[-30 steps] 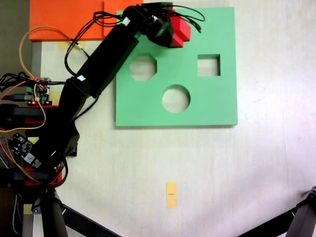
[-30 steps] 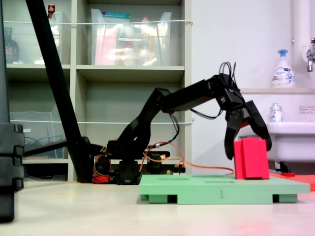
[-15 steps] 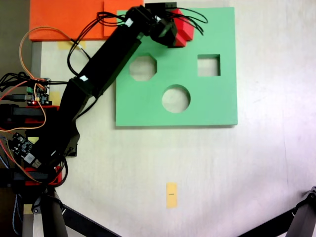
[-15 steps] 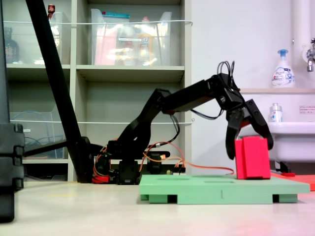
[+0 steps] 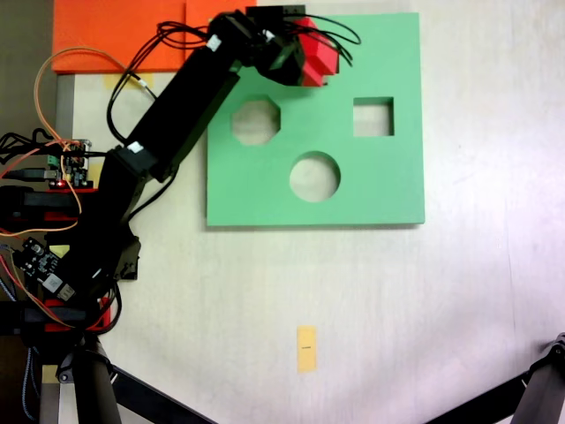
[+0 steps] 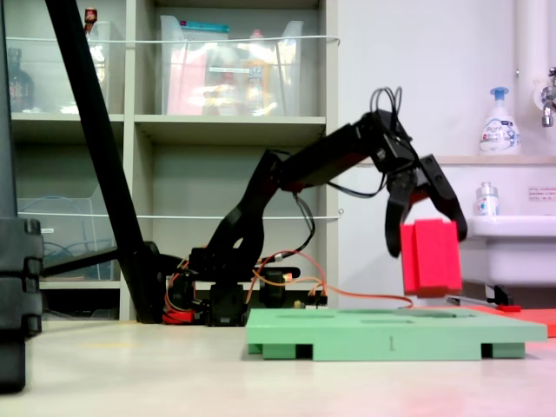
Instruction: Put the cross columnar block into the corresponding hole
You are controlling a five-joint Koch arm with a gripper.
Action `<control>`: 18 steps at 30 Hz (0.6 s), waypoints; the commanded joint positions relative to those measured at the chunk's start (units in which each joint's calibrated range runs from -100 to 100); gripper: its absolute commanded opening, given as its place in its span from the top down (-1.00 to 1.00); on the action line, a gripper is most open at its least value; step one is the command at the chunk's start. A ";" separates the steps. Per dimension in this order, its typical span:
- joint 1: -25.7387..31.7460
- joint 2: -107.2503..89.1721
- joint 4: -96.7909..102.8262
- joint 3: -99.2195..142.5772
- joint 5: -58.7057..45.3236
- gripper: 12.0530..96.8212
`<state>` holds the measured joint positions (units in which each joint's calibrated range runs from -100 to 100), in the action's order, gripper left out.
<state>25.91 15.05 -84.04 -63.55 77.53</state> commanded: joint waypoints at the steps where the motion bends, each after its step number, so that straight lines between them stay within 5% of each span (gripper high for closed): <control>1: 0.73 -6.67 -0.84 -1.46 0.20 0.18; 18: 2.59 5.34 -6.33 -1.16 0.15 0.18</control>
<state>28.21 20.52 -89.92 -63.55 77.53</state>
